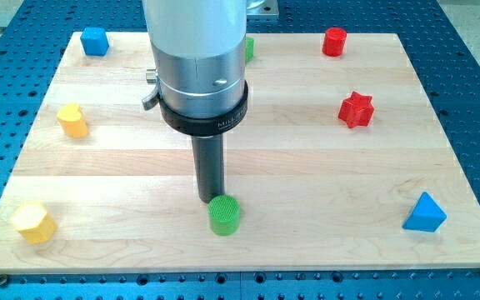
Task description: Push the red star left beside the triangle
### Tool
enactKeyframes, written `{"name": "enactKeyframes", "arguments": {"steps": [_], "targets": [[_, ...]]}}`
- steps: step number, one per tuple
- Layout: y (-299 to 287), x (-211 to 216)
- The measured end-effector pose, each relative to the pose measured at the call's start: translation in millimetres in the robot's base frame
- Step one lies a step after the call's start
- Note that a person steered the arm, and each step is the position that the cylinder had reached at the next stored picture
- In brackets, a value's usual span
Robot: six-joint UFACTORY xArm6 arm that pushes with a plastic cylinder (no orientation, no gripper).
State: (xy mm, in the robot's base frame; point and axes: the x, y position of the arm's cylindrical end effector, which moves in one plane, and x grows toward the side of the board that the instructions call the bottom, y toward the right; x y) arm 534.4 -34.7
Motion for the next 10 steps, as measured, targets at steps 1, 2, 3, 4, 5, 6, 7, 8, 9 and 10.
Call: {"name": "enactKeyframes", "arguments": {"steps": [1, 2, 3, 4, 5, 6, 7, 8, 9, 10], "targets": [[0.4, 0.7], [0.4, -9.1], [1.9, -13.8], [25.2, -32.2], [99.8, -32.3], [166.1, -27.8], [209.7, -54.8], [241.3, -109.9], [241.3, -163.4], [235.7, -181.3]]}}
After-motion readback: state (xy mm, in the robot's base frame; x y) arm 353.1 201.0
